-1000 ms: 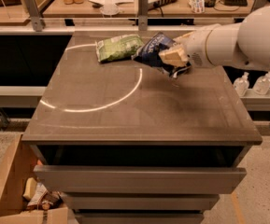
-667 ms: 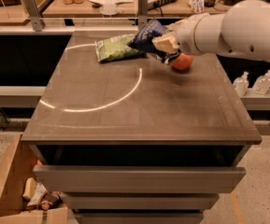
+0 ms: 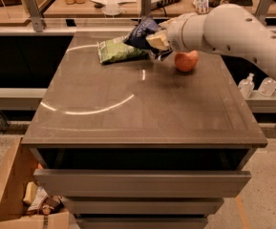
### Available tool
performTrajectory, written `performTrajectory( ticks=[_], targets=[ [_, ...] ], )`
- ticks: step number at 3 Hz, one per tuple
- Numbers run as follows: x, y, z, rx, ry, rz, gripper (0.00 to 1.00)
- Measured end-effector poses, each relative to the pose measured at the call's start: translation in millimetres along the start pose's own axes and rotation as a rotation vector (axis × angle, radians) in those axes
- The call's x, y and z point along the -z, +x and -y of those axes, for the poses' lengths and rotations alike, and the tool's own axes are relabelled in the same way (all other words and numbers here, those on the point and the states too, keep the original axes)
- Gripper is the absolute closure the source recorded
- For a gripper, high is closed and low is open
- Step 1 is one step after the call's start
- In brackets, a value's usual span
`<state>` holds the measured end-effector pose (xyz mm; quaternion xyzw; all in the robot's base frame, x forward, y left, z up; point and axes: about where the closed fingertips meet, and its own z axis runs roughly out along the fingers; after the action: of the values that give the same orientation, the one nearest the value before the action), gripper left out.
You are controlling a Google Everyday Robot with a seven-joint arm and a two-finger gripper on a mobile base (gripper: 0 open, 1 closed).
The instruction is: Move blue chip bag near green jalapeno chip bag
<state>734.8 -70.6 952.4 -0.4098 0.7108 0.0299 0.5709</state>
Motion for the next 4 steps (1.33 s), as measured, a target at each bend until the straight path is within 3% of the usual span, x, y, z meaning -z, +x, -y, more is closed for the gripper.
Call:
performTrajectory(
  ticks=[2, 3, 4],
  targets=[
    [-17.6, 13.5, -0.1, 0.011, -0.020, -0.012, 0.07],
    [-7.0, 7.9, -3.6, 0.044, -0.061, -0.018, 0.00],
    [23.1, -6.4, 8.0, 0.064, -0.036, -0.015, 0.00]
  ],
)
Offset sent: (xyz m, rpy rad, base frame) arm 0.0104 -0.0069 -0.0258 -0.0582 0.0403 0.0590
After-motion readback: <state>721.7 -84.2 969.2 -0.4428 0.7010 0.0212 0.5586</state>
